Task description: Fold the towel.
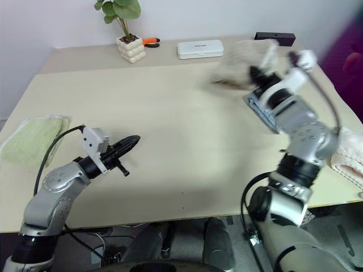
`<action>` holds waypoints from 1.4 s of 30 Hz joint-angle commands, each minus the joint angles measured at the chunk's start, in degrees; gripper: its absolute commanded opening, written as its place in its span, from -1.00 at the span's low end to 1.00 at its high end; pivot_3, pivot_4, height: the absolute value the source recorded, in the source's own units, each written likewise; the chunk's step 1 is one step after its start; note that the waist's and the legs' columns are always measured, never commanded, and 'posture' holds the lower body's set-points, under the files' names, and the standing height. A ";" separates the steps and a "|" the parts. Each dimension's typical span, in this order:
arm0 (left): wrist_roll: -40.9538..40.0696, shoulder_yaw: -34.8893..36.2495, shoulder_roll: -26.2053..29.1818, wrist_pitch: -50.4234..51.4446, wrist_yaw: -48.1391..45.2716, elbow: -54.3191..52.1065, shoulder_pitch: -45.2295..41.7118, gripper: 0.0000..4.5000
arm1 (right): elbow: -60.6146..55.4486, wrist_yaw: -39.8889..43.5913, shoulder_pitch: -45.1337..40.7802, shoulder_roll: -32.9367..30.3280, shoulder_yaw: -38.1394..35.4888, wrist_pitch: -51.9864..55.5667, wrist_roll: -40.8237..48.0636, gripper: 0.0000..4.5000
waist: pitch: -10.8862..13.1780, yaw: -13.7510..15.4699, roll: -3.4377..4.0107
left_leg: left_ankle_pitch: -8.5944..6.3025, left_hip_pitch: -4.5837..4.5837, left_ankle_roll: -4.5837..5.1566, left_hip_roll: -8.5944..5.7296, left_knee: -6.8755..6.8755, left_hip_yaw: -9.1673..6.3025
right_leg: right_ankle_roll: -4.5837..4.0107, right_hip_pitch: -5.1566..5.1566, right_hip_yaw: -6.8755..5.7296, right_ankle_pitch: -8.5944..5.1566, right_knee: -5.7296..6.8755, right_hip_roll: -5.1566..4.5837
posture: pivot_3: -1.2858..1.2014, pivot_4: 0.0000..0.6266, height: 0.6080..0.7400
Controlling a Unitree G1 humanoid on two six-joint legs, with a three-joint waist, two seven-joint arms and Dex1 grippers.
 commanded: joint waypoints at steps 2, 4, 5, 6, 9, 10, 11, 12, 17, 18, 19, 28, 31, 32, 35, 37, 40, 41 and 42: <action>1.08 -1.56 -0.54 -1.39 -0.73 0.74 -2.18 -1.00 | 5.44 -6.63 2.25 -3.08 -6.07 -1.26 0.45 -0.98 | -0.01 -0.20 0.00 | 0.00 0.01 0.00 0.04 0.00 0.07 | 0.00 0.00 0.06 0.00 0.00 0.02 | 0.03 -0.52 1.00; 1.19 -1.61 -0.72 -1.42 -0.86 1.18 -2.55 -1.00 | 6.66 -9.19 4.10 -3.59 -7.52 -0.72 0.55 -0.98 | -0.02 -0.27 0.02 | 0.00 0.03 0.01 0.09 0.00 0.14 | 0.00 -0.01 0.16 0.00 -0.01 0.07 | 0.03 -0.52 1.00; 1.31 -1.73 -0.82 -1.40 -0.99 1.42 -2.65 -1.00 | 7.18 -10.91 5.67 -3.60 -8.84 0.09 0.84 -0.98 | -0.01 -0.26 0.07 | 0.00 0.03 0.01 0.10 0.00 0.16 | 0.00 -0.02 0.19 0.00 -0.01 0.08 | 0.03 -0.52 1.00; 1.42 -1.79 -0.89 -1.45 -1.16 1.62 -2.63 -1.00 | 7.22 -11.96 7.50 -3.64 -9.32 1.61 1.16 -0.98 | -0.02 -0.18 0.11 | 0.00 0.03 0.01 0.10 0.00 0.20 | 0.00 -0.03 0.23 0.00 0.00 0.08 | 0.03 -0.52 1.00; 1.83 -2.40 -1.09 -1.48 -1.44 1.82 -2.34 -1.00 | 6.79 -13.76 10.47 -3.32 -10.18 3.00 2.18 -0.98 | -0.03 -0.07 0.12 | -0.03 0.03 0.06 0.10 0.03 0.22 | 0.00 -0.02 0.25 0.01 0.00 0.08 | 0.03 -0.52 1.00; 1.93 -2.54 -1.12 -1.51 -1.51 1.88 -2.27 -1.00 | 6.59 -14.00 10.75 -3.24 -10.34 2.93 2.59 -0.98 | -0.03 -0.08 0.13 | -0.03 0.02 0.06 0.09 0.04 0.23 | 0.00 -0.02 0.27 0.01 0.00 0.08 | 0.03 -0.52 1.00; 2.09 -2.73 -1.21 -1.56 -1.50 1.97 -2.24 -1.00 | 6.42 -13.95 11.11 -3.34 -10.24 2.44 2.67 -0.85 | -0.04 -0.15 0.14 | -0.03 0.03 0.06 0.09 0.06 0.25 | 0.02 -0.02 0.29 0.02 0.00 0.08 | 0.03 -0.52 1.00; 2.25 -2.89 -1.32 -1.62 -1.48 2.06 -2.22 -1.00 | 6.35 -13.85 11.33 -3.47 -10.21 2.14 2.93 -0.68 | -0.04 -0.18 0.14 | -0.03 0.03 0.07 0.09 0.07 0.27 | 0.03 -0.02 0.31 0.03 0.00 0.08 | 0.03 -0.52 1.00; 2.49 -3.28 -1.64 -1.35 -1.56 2.49 -2.50 -1.00 | 2.30 -12.76 12.27 -4.36 -10.21 -3.53 2.95 0.35 | -0.03 -0.09 0.16 | -0.04 0.04 0.09 0.10 0.07 0.27 | 0.03 0.00 0.31 0.04 -0.01 0.11 | 0.03 -0.52 1.00; 2.48 -3.24 -1.73 -1.45 -1.63 2.75 -2.65 -1.00 | 0.47 -12.25 12.77 -4.85 -9.75 -5.17 2.49 0.55 | -0.02 -0.03 0.18 | -0.04 0.04 0.09 0.10 0.07 0.27 | 0.03 0.00 0.31 0.04 -0.01 0.11 | 0.03 -0.52 1.00; 2.69 -3.58 -2.03 -1.39 -1.38 2.83 -2.93 -1.00 | -0.03 -11.60 13.05 -5.62 -9.43 -6.35 2.11 0.80 | -0.03 0.01 0.20 | -0.04 0.04 0.09 0.10 0.07 0.27 | 0.04 0.00 0.31 0.04 -0.02 0.11 | 0.03 -0.52 1.00; 10.35 0.66 -5.57 -9.11 9.04 15.00 -8.83 -1.00 | -7.90 -7.39 20.49 -13.32 -0.23 -15.11 -7.13 0.98 | -0.03 -0.08 0.21 | -0.04 0.06 0.08 0.09 0.12 0.28 | 0.08 0.03 0.31 0.06 -0.02 0.13 | 0.03 -0.52 1.00; 10.44 3.46 -5.11 -10.62 10.62 16.68 -9.89 -1.00 | -10.44 3.53 22.91 -17.76 9.74 -18.81 -10.43 0.98 | -0.03 -0.39 0.21 | -0.03 0.06 0.08 0.11 0.11 0.35 | 0.08 -0.01 0.37 0.06 -0.02 0.14 | 0.03 -0.52 1.00; 10.52 3.93 -4.84 -10.96 10.79 17.03 -9.93 -1.00 | -11.15 6.08 23.68 -18.72 12.22 -19.77 -11.29 0.98 | -0.03 -0.43 0.21 | -0.04 0.06 0.08 0.13 0.10 0.35 | 0.08 -0.01 0.36 0.06 -0.02 0.17 | 0.03 -0.52 1.00; 8.86 5.26 -2.79 -10.02 8.21 15.42 -8.11 -1.00 | -14.79 18.49 27.62 -21.98 24.17 -25.16 -14.72 0.98 | -0.03 -0.33 0.18 | -0.04 0.08 0.08 0.17 0.09 0.34 | 0.08 0.00 0.36 0.06 -0.02 0.21 | 0.03 -0.52 1.00; 8.37 5.46 -1.11 -9.57 6.21 14.45 -6.24 -1.00 | -14.67 22.39 28.18 -21.64 27.51 -26.55 -14.81 0.98 | -0.03 -0.18 0.17 | -0.04 0.08 0.08 0.17 0.11 0.33 | 0.09 0.03 0.35 0.06 -0.04 0.21 | 0.03 -0.52 1.00; 8.70 5.26 -0.23 -9.56 5.66 13.57 -4.87 -1.00 | -12.96 25.78 28.13 -21.89 29.95 -28.52 -16.23 0.98 | -0.02 0.61 0.16 | -0.04 0.05 0.08 0.10 0.18 0.31 | 0.14 0.05 0.36 0.09 -0.07 0.15 | 0.03 -0.52 1.00; 8.39 5.63 -0.04 -9.50 5.42 13.02 -4.07 -1.00 | -12.32 26.74 27.82 -21.82 31.17 -29.06 -16.90 0.98 | -0.02 0.92 0.16 | -0.04 0.04 0.08 0.10 0.21 0.31 | 0.16 0.06 0.36 0.11 -0.08 0.15 | 0.03 -0.52 1.00; 8.20 6.03 0.09 -9.48 5.31 12.40 -3.24 -1.00 | -11.40 27.50 27.38 -21.44 31.98 -29.42 -17.31 0.98 | -0.01 1.09 0.14 | -0.05 0.04 0.09 0.09 0.23 0.31 | 0.17 0.08 0.36 0.12 -0.10 0.15 | 0.03 -0.52 1.00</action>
